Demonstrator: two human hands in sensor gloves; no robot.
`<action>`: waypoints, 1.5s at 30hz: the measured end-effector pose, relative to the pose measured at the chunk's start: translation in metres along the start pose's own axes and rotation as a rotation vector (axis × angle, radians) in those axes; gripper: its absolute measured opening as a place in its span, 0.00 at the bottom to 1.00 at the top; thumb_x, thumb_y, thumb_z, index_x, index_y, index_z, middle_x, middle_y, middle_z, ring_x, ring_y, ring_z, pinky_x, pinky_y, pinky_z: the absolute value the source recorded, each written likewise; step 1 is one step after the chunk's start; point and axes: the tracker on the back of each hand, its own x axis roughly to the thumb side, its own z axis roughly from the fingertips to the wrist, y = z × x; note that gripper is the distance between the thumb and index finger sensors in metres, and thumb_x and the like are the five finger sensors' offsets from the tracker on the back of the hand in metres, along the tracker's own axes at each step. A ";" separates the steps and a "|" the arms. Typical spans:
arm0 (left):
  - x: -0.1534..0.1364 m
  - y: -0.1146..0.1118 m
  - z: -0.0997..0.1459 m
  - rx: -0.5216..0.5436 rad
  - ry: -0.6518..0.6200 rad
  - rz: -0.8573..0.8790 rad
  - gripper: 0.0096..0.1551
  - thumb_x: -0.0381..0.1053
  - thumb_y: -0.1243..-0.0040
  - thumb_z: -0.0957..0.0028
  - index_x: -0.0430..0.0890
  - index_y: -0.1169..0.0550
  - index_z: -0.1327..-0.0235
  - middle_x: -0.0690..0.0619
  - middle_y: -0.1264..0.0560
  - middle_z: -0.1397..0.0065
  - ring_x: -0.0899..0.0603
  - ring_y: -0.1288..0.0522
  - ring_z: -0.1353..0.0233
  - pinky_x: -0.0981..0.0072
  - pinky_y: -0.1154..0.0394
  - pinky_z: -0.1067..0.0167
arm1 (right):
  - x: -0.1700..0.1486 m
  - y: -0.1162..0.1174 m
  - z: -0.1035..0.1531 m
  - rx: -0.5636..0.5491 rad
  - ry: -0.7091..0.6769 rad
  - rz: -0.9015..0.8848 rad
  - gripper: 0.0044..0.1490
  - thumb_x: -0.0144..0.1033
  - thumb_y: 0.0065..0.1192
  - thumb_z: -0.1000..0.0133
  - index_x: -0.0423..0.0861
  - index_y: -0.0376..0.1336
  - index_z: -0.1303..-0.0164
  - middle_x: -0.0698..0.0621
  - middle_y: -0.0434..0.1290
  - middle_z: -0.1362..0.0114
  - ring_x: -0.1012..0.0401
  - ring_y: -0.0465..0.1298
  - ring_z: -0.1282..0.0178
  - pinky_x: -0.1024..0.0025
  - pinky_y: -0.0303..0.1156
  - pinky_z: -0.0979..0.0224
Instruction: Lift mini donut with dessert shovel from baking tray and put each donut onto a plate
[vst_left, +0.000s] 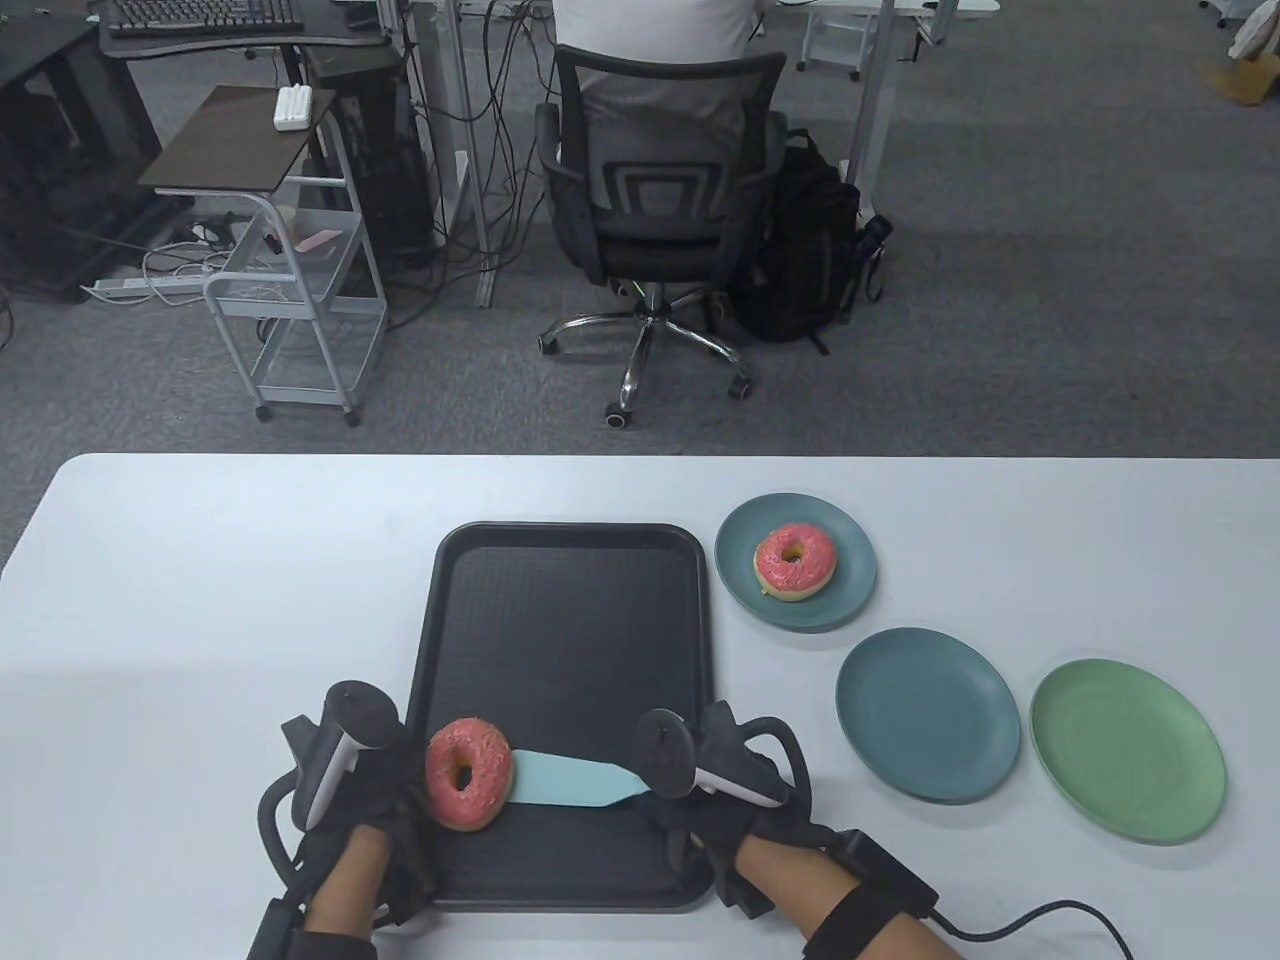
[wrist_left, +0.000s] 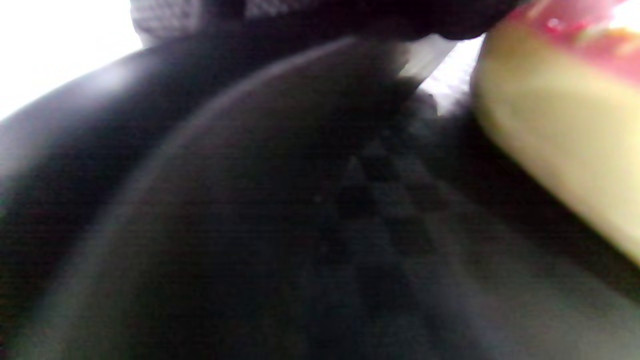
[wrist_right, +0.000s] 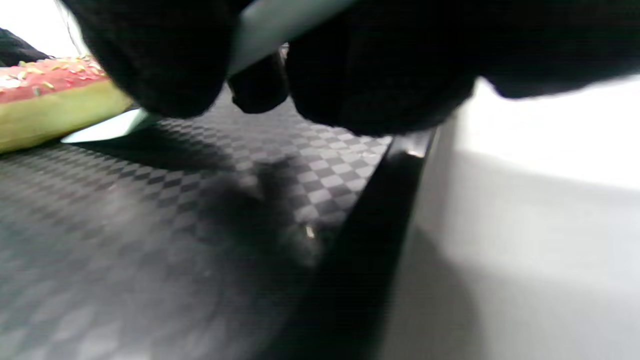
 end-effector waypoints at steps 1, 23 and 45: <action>0.000 0.000 0.000 0.000 0.001 -0.004 0.32 0.57 0.41 0.51 0.55 0.35 0.33 0.55 0.26 0.42 0.50 0.19 0.55 0.56 0.20 0.51 | -0.003 0.001 -0.002 0.009 -0.011 -0.021 0.35 0.50 0.73 0.52 0.52 0.68 0.34 0.41 0.82 0.49 0.51 0.82 0.64 0.58 0.85 0.65; 0.001 0.000 -0.001 -0.006 0.000 -0.006 0.32 0.56 0.42 0.51 0.55 0.35 0.32 0.54 0.27 0.42 0.50 0.19 0.54 0.56 0.21 0.50 | 0.045 0.015 -0.026 -0.026 -0.091 -0.035 0.35 0.49 0.71 0.51 0.49 0.67 0.34 0.41 0.81 0.48 0.50 0.82 0.62 0.57 0.84 0.63; -0.005 0.001 -0.003 -0.047 0.003 0.063 0.33 0.57 0.42 0.51 0.56 0.36 0.32 0.55 0.28 0.41 0.50 0.20 0.54 0.57 0.21 0.51 | 0.035 0.011 -0.022 -0.056 -0.067 -0.062 0.35 0.50 0.70 0.51 0.50 0.67 0.34 0.41 0.81 0.48 0.51 0.82 0.63 0.58 0.84 0.64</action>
